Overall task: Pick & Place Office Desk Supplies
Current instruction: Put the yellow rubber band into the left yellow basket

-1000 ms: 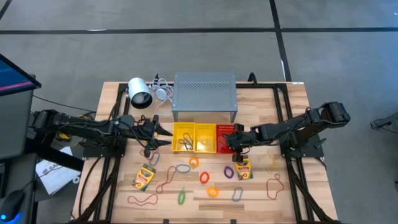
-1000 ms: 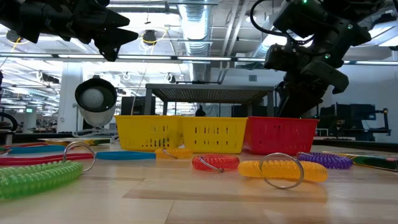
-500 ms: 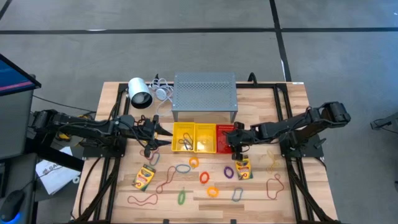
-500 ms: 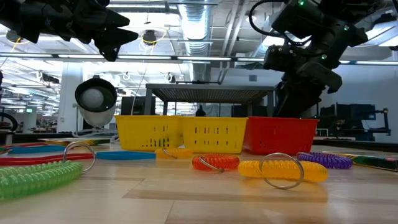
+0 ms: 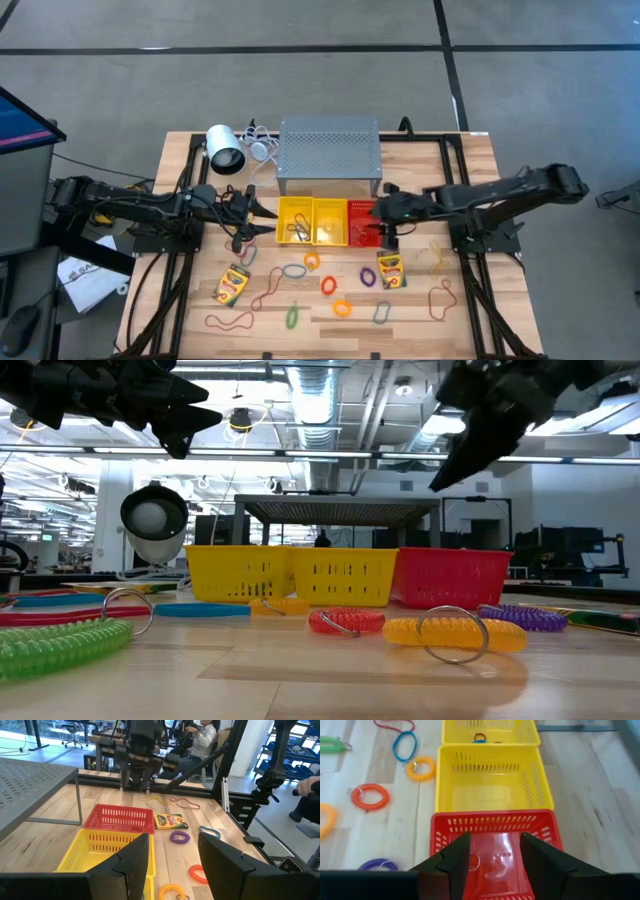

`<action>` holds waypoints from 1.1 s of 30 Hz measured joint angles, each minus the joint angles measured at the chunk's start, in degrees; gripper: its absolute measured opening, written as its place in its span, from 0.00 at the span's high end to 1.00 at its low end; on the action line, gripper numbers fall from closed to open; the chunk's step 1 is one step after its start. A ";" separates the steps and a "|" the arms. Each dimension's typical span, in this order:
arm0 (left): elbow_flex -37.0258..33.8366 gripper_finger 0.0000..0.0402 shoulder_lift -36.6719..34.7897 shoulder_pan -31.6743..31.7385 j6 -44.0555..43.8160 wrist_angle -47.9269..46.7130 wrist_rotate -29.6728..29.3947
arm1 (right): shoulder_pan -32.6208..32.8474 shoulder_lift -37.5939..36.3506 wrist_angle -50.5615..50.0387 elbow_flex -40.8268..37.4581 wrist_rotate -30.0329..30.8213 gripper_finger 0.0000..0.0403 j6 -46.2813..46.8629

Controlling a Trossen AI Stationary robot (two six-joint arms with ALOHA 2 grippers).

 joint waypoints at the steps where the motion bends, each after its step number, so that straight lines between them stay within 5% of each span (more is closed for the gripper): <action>1: 0.00 0.58 0.00 -0.02 0.00 0.00 0.00 | 0.25 -1.28 -1.57 0.00 0.00 0.59 0.77; 13: 0.00 0.58 0.00 -0.02 0.15 0.00 0.00 | 9.61 -11.34 -22.98 0.02 0.02 0.59 23.11; 33: 0.02 0.58 1.00 -0.02 0.17 0.24 0.02 | 30.95 -8.39 -43.21 -0.02 -1.58 0.59 79.19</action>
